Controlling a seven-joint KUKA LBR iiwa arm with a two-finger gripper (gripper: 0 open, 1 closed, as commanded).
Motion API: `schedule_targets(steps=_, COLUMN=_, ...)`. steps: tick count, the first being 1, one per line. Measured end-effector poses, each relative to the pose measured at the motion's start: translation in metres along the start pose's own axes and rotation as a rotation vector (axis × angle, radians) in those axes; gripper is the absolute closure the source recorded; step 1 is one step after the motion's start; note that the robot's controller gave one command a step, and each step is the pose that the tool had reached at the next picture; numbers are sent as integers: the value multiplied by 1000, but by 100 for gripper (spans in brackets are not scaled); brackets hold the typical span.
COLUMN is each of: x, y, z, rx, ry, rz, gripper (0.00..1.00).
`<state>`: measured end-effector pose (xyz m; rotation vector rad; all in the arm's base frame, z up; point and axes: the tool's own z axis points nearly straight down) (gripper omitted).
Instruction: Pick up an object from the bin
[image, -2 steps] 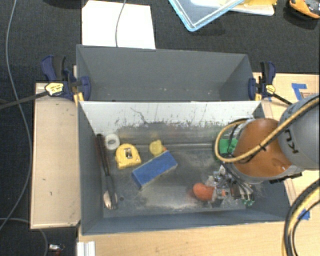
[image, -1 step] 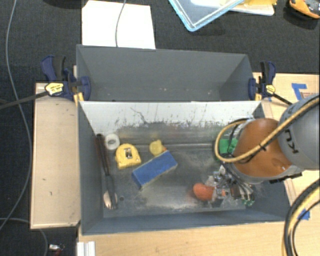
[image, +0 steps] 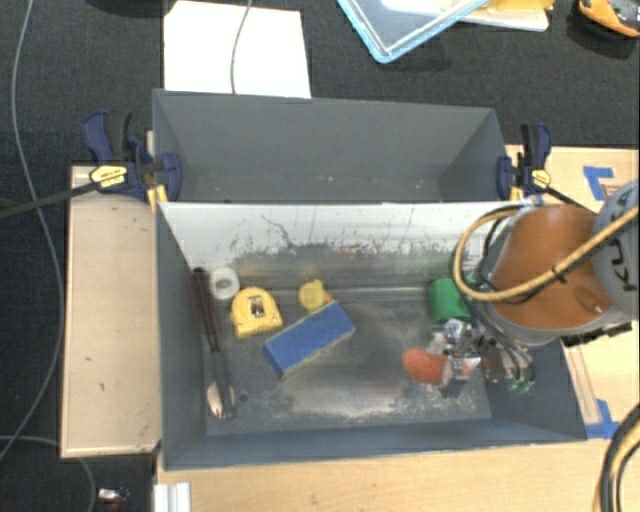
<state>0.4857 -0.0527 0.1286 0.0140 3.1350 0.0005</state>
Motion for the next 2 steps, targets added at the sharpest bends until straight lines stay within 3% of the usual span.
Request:
schedule_targets(steps=1, x=-8, y=13, z=-66, rx=-1, ry=2, rz=27, gripper=100)
schedule_targets(steps=2, x=-3, y=9, z=-128, rx=0, ry=4, rz=12, gripper=100)
